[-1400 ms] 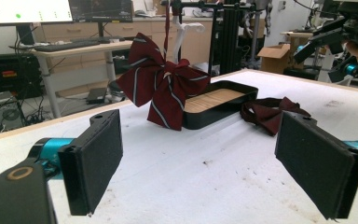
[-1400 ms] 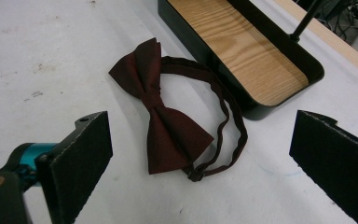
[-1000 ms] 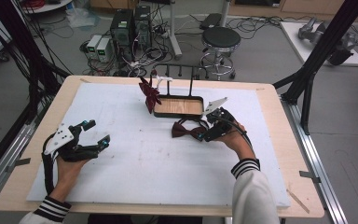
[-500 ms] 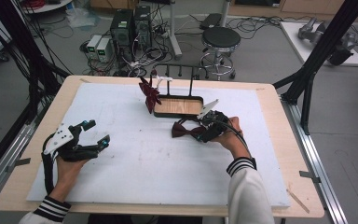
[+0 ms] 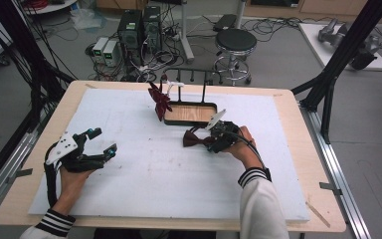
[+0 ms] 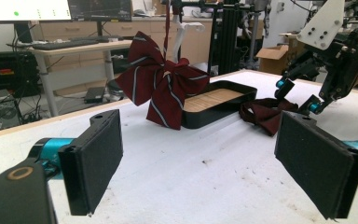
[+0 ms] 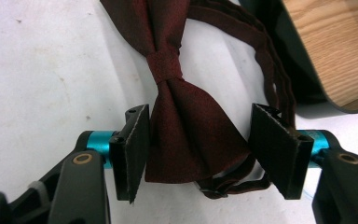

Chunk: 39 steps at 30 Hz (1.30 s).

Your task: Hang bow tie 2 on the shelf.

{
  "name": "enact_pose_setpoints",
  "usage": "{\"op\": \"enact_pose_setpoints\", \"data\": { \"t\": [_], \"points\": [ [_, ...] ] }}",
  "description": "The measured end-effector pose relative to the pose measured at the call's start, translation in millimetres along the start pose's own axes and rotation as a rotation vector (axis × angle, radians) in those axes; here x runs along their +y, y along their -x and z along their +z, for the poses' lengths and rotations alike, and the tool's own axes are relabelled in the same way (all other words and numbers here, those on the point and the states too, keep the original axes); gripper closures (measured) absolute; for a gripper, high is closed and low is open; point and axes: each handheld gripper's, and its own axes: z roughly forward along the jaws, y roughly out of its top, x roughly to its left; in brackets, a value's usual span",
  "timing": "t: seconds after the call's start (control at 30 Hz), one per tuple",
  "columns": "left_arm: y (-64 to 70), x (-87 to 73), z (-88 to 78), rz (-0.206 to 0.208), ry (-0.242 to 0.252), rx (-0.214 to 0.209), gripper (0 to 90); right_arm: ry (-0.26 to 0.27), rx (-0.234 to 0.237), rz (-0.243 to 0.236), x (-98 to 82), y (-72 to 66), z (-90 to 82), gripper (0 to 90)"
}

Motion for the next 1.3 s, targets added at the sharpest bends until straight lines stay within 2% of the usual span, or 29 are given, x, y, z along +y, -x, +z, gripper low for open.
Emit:
{"op": "enact_pose_setpoints", "data": {
  "t": [0.13, 0.23, 0.3, 0.57, 0.67, 0.87, 1.0, 1.13, 1.3],
  "points": [
    [-0.3, -0.2, 0.1, -0.001, 0.001, 0.001, 15.6, -0.009, 0.009, -0.002, -0.6, 1.2, 0.5, 44.8],
    [-0.7, -0.6, 0.2, -0.002, 0.0, 0.001, 15.6, -0.013, 0.006, 0.005, -0.6, 1.5, 1.8, 43.2],
    [-1.0, -0.6, 0.1, -0.003, 0.0, 0.0, 15.6, -0.014, 0.008, 0.009, -0.8, 1.6, 2.8, 45.3],
    [-1.1, -0.6, 0.1, -0.004, 0.0, 0.0, 15.6, -0.017, 0.058, 0.036, -2.1, 4.6, 4.7, 54.9],
    [-1.1, -0.8, 0.2, -0.005, -0.002, 0.002, 15.6, -0.014, 0.094, 0.05, -2.8, 5.5, 4.6, 65.7],
    [-0.6, -0.9, 0.4, -0.003, -0.004, -0.001, 15.6, -0.02, 0.132, 0.056, -2.5, 5.7, 3.8, 79.3],
    [-0.9, -1.0, 0.3, -0.005, -0.003, -0.001, 15.6, -0.017, 0.149, 0.07, -3.0, 6.3, 2.3, 80.9],
    [-0.8, -1.2, 0.4, -0.007, -0.002, 0.002, 15.6, -0.007, 0.139, 0.07, -2.9, 6.0, -0.6, 80.9],
    [-1.0, -1.2, 0.3, -0.007, -0.003, 0.002, 15.6, 0.048, 0.132, 0.093, -3.0, 8.2, -8.4, 80.8]
  ]
}}
